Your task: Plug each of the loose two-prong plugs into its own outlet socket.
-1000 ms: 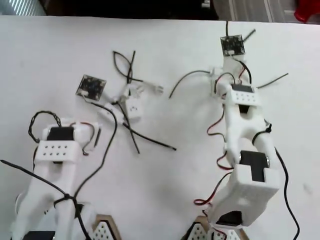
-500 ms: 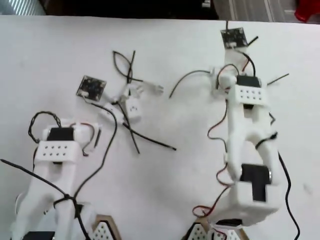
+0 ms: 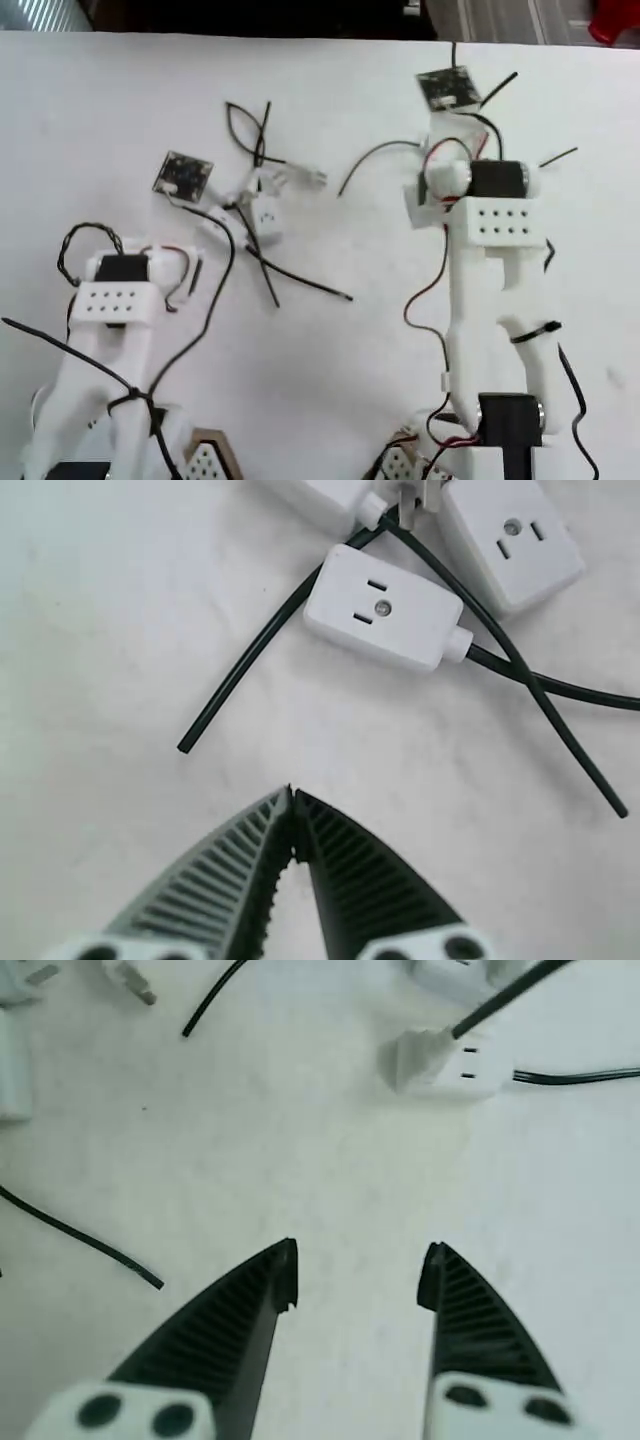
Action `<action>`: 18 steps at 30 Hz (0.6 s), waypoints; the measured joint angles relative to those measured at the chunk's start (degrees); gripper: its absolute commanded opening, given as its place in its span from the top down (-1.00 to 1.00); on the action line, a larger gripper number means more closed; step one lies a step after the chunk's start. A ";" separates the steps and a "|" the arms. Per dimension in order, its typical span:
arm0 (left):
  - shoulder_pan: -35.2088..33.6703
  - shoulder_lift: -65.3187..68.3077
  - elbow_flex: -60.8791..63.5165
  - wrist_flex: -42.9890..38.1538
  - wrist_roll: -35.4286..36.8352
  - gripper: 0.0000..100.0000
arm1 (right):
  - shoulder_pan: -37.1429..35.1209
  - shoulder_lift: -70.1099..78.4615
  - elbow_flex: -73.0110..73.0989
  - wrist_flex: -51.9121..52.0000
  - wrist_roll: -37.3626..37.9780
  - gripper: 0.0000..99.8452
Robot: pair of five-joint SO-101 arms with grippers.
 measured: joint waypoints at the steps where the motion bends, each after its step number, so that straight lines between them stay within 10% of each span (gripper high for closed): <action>1: 0.00 0.00 0.00 0.00 0.00 0.95 | -1.23 0.00 0.00 0.00 0.00 0.60; 18: -4.13 0.00 0.00 -1.85 0.00 0.95 | -14.07 33.49 -19.96 -14.68 5.27 0.60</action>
